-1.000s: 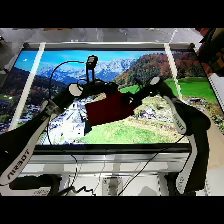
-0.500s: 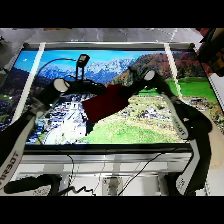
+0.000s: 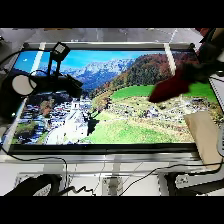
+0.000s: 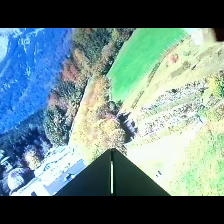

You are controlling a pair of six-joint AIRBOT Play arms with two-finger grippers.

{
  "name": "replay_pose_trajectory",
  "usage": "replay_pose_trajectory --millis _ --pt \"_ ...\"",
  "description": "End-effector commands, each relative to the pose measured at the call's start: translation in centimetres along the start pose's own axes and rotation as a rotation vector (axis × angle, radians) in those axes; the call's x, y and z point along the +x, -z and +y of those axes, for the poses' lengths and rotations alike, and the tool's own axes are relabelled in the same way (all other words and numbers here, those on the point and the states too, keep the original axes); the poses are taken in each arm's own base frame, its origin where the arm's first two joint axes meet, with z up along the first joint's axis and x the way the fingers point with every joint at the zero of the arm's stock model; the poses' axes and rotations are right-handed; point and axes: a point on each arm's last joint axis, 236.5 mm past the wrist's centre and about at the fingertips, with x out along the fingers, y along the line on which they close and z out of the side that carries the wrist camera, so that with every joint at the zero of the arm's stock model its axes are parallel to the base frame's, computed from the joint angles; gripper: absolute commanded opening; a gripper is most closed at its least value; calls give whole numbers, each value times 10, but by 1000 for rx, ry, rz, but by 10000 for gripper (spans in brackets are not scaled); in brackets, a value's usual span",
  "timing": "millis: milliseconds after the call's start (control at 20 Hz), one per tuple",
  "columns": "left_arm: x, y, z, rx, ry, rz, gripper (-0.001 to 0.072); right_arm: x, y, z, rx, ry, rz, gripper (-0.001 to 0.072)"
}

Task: Fold the clothes and pants, and hang the long-sleeved shirts on hangers.

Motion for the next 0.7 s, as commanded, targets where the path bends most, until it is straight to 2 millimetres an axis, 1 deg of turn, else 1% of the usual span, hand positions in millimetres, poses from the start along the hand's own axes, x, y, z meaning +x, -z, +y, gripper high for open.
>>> replay_pose_trajectory --millis 0,100,150,200,350,400,450,500,550,600,650 --pt "-17 -3 -3 20 -9 -8 14 -66 44 -128 324 285 95 17" --pt "-15 -2 -3 19 -8 -4 14 -87 76 -172 484 380 176 17" --pt "-15 -2 -3 19 -8 -4 14 -94 88 -187 546 404 206 17" --pt "-15 -2 -3 18 -7 -4 14 -100 94 -199 608 414 197 17" --pt "-15 2 -6 -3 5 15 14 -120 108 -226 780 485 146 17" --pt "-15 4 -7 -3 10 22 14 -124 111 -233 816 503 136 36" --pt "-15 4 -7 -3 11 23 14 -127 114 -239 853 516 129 167" --pt "-15 4 -7 -3 11 23 14 -129 115 -243 866 519 126 392" --pt "-15 4 -7 -3 11 23 14 -131 116 -245 874 522 123 650" --pt "-15 4 -7 -3 11 23 14 -132 117 -247 882 526 121 698" --pt "-15 4 -7 -3 11 23 14 -132 118 -248 884 528 121 700"
